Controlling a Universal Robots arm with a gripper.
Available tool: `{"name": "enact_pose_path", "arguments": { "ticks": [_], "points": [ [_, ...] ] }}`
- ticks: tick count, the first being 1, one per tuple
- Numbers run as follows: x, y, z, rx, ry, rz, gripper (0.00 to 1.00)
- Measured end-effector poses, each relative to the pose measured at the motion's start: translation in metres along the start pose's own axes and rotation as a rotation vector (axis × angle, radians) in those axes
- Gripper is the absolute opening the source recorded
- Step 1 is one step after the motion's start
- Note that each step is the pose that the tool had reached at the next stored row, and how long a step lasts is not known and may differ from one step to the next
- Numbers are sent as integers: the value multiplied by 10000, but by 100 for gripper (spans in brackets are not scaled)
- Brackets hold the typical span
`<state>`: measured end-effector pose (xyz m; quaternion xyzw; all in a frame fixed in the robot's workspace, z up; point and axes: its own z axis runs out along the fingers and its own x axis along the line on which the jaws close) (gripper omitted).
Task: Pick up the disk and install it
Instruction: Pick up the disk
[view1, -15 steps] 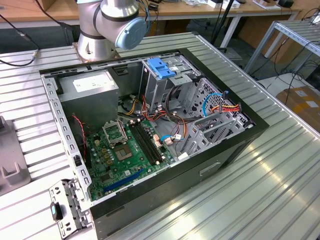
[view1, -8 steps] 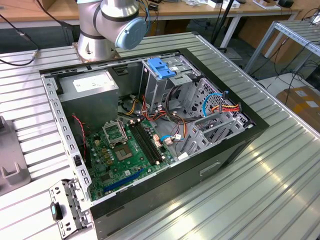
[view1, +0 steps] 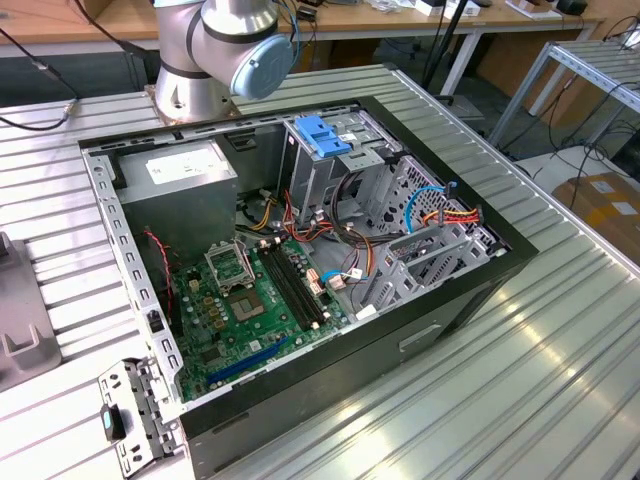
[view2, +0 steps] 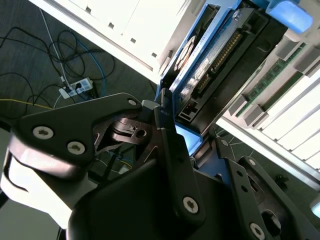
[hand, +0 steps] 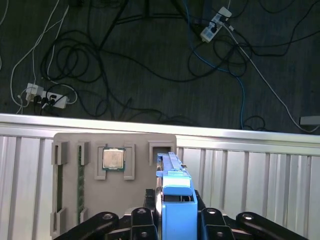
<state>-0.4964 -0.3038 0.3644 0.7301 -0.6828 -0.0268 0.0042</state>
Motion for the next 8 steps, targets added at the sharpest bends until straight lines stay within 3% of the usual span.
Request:
{"name": "enact_pose_path", "arguments": {
  "ticks": [8],
  "points": [
    [-1,2,-40,3,-29,-1,37]
  ]
}}
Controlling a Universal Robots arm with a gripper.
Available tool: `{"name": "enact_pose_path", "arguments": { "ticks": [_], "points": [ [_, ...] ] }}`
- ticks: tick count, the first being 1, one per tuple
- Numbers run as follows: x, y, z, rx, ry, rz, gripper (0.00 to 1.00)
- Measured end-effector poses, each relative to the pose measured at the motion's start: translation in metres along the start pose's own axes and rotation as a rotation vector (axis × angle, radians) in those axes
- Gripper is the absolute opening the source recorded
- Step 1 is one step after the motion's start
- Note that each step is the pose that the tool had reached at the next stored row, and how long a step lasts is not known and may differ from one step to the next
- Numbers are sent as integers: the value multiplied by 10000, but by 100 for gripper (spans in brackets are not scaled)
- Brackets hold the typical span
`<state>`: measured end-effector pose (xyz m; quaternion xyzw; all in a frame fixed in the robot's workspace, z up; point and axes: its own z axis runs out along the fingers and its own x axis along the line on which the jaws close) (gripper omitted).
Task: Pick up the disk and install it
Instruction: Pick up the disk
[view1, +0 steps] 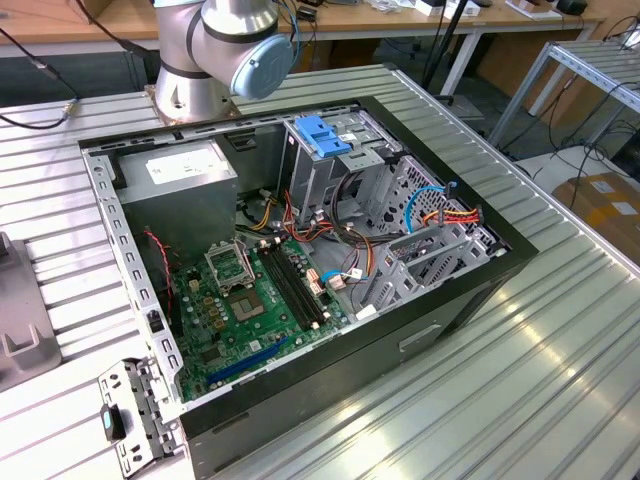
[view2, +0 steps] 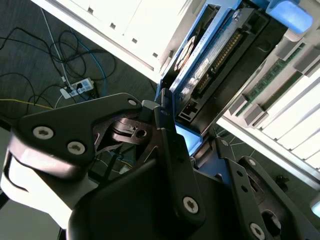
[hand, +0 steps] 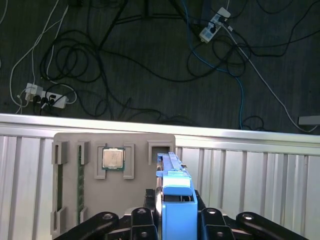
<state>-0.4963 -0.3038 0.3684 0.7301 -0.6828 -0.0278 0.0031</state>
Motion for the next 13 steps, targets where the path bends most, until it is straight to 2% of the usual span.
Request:
{"name": "enact_pose_path", "arguments": {
  "ticks": [13],
  "points": [
    [0,1,-27,0,-16,-1,37]
  ]
}}
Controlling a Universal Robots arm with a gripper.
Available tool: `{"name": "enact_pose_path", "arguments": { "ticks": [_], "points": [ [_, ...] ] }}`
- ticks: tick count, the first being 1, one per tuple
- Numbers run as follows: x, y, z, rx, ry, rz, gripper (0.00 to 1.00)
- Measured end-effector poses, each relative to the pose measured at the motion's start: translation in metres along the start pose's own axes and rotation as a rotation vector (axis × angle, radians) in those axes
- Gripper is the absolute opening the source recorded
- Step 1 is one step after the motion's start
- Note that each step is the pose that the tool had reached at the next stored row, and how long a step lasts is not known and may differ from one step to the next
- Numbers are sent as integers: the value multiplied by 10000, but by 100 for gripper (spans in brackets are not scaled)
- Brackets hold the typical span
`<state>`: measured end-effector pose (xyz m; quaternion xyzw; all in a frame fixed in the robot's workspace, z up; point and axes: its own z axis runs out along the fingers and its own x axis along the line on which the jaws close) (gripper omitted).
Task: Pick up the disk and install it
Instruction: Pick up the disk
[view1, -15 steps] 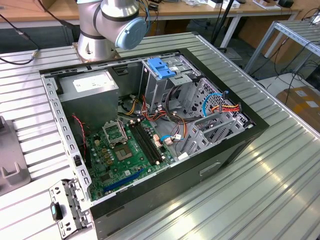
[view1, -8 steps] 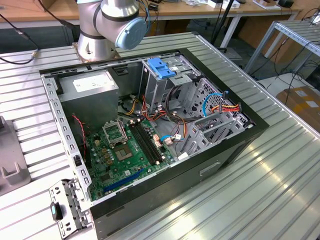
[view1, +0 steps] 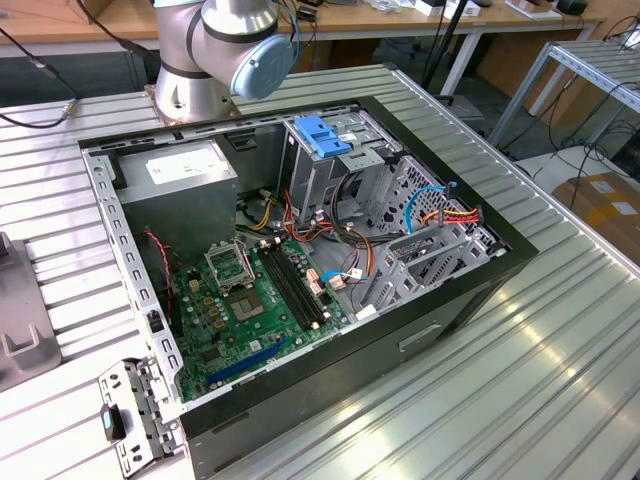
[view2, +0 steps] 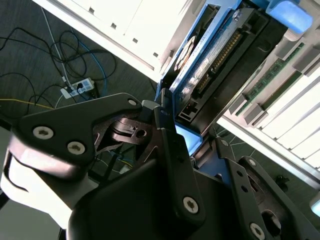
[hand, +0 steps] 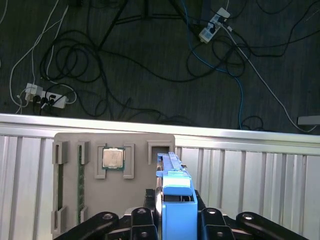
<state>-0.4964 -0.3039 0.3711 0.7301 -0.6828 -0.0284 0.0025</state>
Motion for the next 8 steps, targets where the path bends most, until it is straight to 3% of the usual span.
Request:
{"name": "enact_pose_path", "arguments": {
  "ticks": [8],
  "points": [
    [-1,1,-21,1,-10,0,37]
  ]
}}
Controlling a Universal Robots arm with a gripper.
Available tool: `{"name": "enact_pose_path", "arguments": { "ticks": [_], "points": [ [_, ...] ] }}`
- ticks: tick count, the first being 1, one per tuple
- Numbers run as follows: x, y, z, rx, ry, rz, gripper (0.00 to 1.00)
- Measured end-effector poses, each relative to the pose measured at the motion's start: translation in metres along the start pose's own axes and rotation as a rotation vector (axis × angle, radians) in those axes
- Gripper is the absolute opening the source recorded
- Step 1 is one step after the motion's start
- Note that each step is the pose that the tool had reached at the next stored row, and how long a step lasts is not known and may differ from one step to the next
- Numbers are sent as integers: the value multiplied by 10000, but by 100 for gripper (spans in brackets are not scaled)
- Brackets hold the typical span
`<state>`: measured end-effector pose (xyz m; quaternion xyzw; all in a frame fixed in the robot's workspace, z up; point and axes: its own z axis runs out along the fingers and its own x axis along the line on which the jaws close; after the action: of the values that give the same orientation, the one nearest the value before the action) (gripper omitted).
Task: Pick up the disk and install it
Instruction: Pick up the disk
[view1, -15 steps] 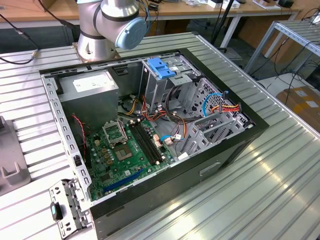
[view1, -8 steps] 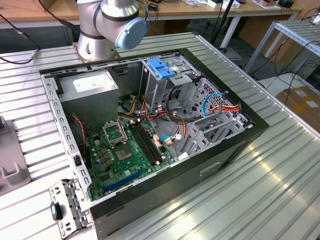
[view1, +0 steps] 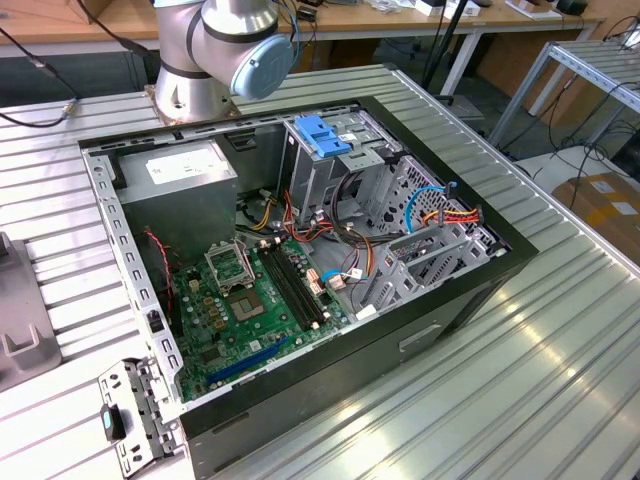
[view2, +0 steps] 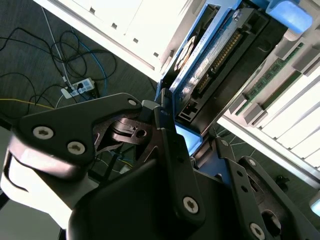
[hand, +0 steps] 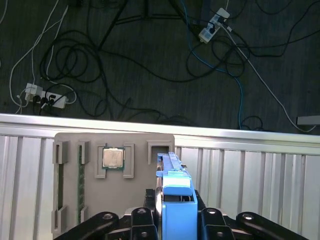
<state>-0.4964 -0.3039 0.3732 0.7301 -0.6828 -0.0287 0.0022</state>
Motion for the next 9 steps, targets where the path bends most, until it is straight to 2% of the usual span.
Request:
{"name": "enact_pose_path", "arguments": {
  "ticks": [9],
  "points": [
    [-1,1,-32,0,-4,0,37]
  ]
}}
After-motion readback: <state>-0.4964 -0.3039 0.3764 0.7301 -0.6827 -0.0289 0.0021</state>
